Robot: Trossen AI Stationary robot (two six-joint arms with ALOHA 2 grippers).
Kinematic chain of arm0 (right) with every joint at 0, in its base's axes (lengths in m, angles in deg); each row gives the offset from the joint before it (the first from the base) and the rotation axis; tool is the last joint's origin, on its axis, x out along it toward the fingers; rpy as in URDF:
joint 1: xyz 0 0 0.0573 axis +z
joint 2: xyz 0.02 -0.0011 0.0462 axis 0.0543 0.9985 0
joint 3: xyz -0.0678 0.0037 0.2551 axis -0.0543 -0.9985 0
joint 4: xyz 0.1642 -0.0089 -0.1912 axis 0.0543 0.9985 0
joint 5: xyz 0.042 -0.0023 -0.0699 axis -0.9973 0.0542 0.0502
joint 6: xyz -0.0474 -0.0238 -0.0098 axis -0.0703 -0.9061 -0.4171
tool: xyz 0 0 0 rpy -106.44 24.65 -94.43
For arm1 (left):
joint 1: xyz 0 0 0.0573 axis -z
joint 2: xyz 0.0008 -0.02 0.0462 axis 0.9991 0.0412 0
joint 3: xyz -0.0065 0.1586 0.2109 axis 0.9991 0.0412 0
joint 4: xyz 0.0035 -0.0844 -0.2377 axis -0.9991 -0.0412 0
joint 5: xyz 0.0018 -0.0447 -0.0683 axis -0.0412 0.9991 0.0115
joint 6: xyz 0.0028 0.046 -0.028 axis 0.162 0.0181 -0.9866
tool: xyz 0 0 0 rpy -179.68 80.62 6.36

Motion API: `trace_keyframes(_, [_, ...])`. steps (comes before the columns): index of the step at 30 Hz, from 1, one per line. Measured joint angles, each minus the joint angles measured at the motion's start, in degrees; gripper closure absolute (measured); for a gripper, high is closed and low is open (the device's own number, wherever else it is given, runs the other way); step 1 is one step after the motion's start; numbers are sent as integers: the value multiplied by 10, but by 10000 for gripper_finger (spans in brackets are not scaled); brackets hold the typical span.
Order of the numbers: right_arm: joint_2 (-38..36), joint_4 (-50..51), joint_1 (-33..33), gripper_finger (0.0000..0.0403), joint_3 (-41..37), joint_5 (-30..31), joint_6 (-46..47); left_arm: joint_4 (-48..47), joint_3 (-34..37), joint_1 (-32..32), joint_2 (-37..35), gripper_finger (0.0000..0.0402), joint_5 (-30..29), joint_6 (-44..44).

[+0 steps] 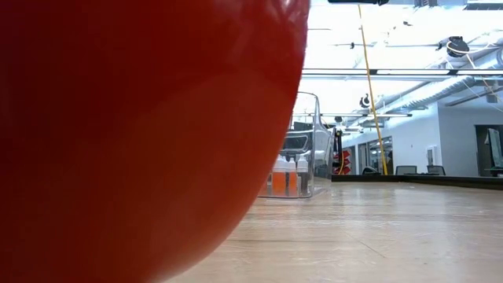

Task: Pick & Place food coloring
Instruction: Put the large purple food coloring bottle into the transparent bin

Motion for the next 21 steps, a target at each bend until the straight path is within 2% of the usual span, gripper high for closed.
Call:
trace_keyframes(10, [0, 0, 0, 124, 0, 1, 0, -32, -24, 0, 1, 283, -2, 15])
trace_keyframes(17, [0, 0, 0, 124, 0, 1, 0, -111, -102, 2, 1, 283, -28, 22])
trace_keyframes(21, [0, 0, 0, 124, 0, 1, 0, -173, -169, 2, 1, 283, -67, 37])
